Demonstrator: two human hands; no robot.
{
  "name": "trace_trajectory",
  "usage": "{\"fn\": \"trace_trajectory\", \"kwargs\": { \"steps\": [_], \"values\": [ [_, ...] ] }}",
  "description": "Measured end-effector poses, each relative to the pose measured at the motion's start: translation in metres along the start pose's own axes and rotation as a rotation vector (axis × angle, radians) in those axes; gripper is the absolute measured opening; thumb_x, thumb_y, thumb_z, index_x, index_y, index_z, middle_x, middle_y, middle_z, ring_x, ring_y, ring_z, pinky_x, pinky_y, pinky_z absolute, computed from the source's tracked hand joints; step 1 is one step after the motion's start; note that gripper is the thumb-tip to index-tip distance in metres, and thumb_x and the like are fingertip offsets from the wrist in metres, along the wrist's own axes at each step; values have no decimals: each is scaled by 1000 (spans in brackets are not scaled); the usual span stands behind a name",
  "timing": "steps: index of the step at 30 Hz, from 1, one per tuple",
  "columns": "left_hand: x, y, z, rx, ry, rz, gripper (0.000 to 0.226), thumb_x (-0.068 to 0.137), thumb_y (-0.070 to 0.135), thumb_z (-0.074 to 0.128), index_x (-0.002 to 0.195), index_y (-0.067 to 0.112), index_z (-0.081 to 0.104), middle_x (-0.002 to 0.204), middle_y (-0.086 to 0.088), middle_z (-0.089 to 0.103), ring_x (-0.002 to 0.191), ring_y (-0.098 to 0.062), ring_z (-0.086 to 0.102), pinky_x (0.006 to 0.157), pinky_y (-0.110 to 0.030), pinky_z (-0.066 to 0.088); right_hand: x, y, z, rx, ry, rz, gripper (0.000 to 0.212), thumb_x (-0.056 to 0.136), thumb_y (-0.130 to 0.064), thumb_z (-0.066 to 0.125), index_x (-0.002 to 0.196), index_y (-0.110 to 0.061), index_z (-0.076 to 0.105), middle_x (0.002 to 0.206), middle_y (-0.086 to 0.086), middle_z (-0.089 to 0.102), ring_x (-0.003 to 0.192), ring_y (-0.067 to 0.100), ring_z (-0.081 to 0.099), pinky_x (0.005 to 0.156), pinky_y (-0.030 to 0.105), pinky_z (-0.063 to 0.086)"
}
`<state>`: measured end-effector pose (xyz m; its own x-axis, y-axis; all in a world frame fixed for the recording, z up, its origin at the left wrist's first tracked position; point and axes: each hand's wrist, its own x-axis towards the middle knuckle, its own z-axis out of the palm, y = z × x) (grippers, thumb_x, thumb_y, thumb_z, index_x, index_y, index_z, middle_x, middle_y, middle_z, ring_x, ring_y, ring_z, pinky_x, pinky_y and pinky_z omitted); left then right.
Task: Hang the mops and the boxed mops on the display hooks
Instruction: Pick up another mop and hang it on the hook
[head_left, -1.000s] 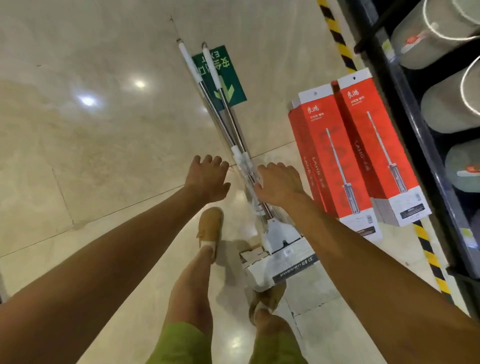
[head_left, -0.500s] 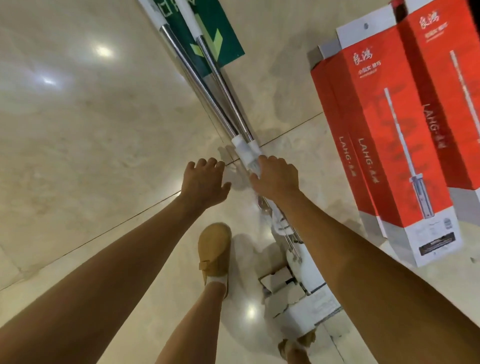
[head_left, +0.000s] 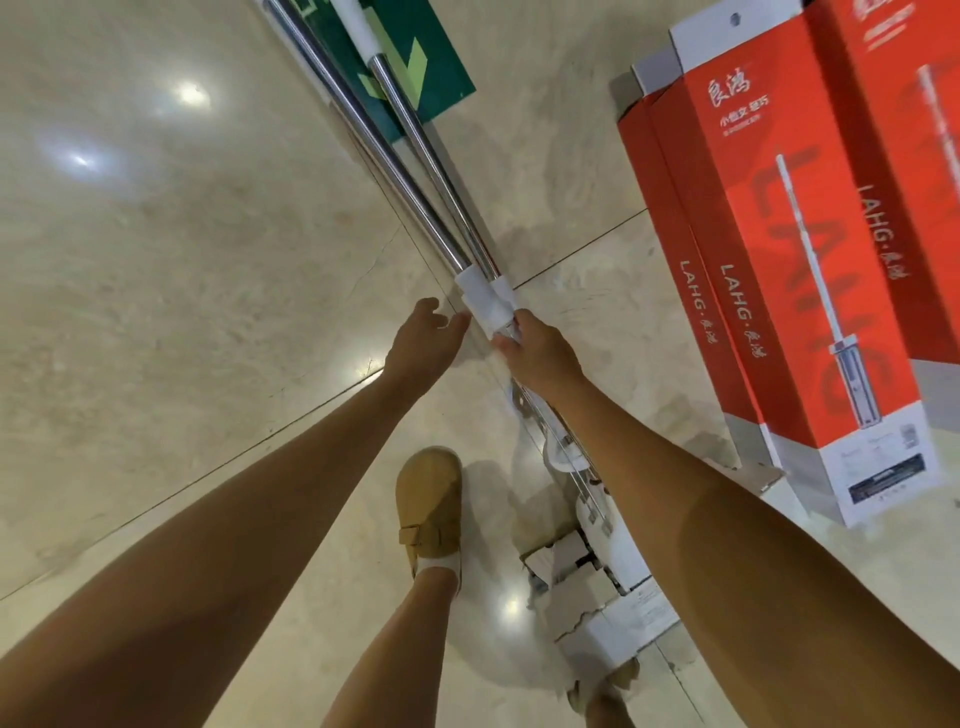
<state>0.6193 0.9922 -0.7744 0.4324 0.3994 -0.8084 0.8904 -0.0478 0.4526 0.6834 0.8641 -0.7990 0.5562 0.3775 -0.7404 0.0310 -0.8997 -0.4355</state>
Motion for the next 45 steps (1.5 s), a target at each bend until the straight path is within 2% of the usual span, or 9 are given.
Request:
{"fn": "trace_trajectory", "kwargs": {
  "steps": [5,8,13,17,22,27,32,37,45],
  "values": [
    [-31,49,-13,-201,41,32,59,101,37,41,148,6,26,145,-11,45,128,-27,48,95,-30,38,-34,-15,-38,36,-1,-31,32,96,-29,53,117,-5,53,112,15,64,103,32,60,79,34,45],
    [-52,89,-25,-297,55,123,45,101,35,40,139,9,41,135,-10,52,120,-27,53,93,-33,42,-60,-29,-65,94,28,-65,31,95,-26,56,118,-5,57,114,14,66,102,31,62,83,37,50],
    [-101,154,-44,-418,46,255,22,101,29,45,108,11,55,104,-11,60,98,-27,60,82,-39,53,-105,-50,-121,241,122,-129,24,92,-20,60,111,-7,64,95,7,67,82,17,56,71,25,42],
    [-161,212,-50,-429,-34,380,14,101,25,48,103,12,52,93,-5,62,86,-19,59,82,-40,54,-155,-58,-172,462,174,-150,2,87,-7,63,88,-8,64,66,-14,56,66,10,49,69,31,40],
    [-263,296,-48,-354,-158,545,20,99,23,52,79,22,50,79,1,62,73,-16,58,74,-34,52,-249,-62,-251,576,352,-198,21,87,-1,64,108,0,65,82,-1,61,70,-2,53,64,12,40],
    [-383,367,-32,-198,-281,757,15,97,22,53,85,20,61,81,-4,62,71,-8,59,68,-25,50,-360,-54,-324,769,492,-187,33,83,6,68,115,-1,65,98,8,67,71,-9,57,75,17,47],
    [-505,416,1,-111,-359,925,11,96,18,56,106,22,60,81,9,64,64,11,60,69,-20,51,-470,-30,-374,878,620,-170,28,84,1,69,112,-2,66,67,-17,66,55,-11,56,61,14,45],
    [-620,442,43,61,-419,1114,26,94,22,59,117,10,64,89,-3,64,79,-9,59,85,-38,52,-581,-2,-414,839,736,-206,27,88,-5,66,114,-4,62,83,-2,65,69,0,58,61,15,47],
    [-781,466,134,170,-509,1340,32,92,24,62,119,7,65,104,-7,70,98,-14,64,88,-26,48,-758,64,-477,857,930,-293,16,97,-21,55,112,-15,57,99,-1,64,83,5,61,72,20,50]
  ]
}}
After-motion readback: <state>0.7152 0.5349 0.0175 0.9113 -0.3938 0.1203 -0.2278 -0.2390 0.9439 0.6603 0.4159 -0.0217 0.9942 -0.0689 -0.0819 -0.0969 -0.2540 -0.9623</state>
